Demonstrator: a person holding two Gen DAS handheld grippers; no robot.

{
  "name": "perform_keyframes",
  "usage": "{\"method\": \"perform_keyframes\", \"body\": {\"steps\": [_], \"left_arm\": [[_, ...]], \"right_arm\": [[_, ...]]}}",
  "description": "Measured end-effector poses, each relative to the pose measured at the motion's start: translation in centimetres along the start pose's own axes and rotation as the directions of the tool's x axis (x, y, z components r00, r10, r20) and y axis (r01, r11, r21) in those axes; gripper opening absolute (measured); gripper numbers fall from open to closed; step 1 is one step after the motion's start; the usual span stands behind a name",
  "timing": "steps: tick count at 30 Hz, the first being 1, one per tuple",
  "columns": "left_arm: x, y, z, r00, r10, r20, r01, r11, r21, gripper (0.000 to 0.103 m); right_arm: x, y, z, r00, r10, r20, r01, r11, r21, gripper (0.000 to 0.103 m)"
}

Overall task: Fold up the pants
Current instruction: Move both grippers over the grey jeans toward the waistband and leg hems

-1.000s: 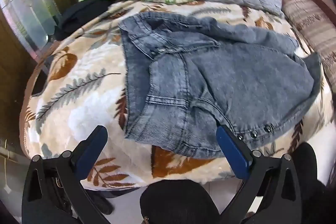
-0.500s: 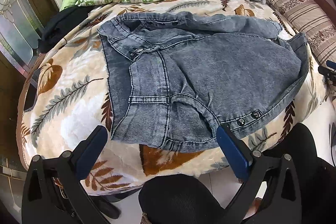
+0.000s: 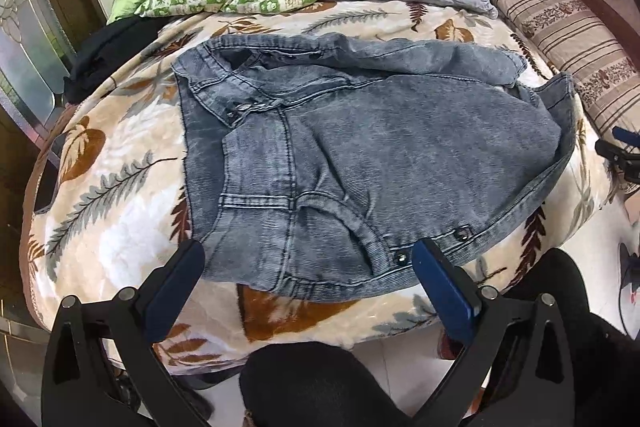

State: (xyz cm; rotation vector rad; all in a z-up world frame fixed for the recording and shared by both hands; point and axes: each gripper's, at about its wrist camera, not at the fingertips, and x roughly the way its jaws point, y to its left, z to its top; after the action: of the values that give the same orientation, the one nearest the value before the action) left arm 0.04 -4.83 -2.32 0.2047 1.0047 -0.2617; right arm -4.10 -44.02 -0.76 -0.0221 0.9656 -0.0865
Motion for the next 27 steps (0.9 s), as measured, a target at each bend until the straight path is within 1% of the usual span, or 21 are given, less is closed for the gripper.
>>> {"method": "perform_keyframes", "body": {"steps": [3,9,16,27], "left_arm": [[0.0,-0.5,0.1,1.000,-0.007,0.000,0.007,1.000,0.007,0.103],[0.0,-1.1,0.1,1.000,-0.002,-0.004,0.002,1.000,0.020,0.103],[0.1,-1.3,0.3,1.000,-0.007,-0.011,0.007,1.000,0.006,0.103],[0.6,-1.9,0.6,1.000,0.004,-0.029,-0.004,1.000,0.008,0.103]], "right_arm": [[0.2,-0.1,-0.1,1.000,0.014,-0.011,-0.013,1.000,0.018,0.103],[0.2,-0.4,-0.2,1.000,0.013,-0.008,-0.012,1.000,0.022,0.103],[0.3,-0.5,-0.3,1.000,0.002,-0.015,-0.002,1.000,0.005,0.103],[0.9,-1.7,-0.4,1.000,0.014,-0.017,-0.014,0.999,0.031,0.103]]}}
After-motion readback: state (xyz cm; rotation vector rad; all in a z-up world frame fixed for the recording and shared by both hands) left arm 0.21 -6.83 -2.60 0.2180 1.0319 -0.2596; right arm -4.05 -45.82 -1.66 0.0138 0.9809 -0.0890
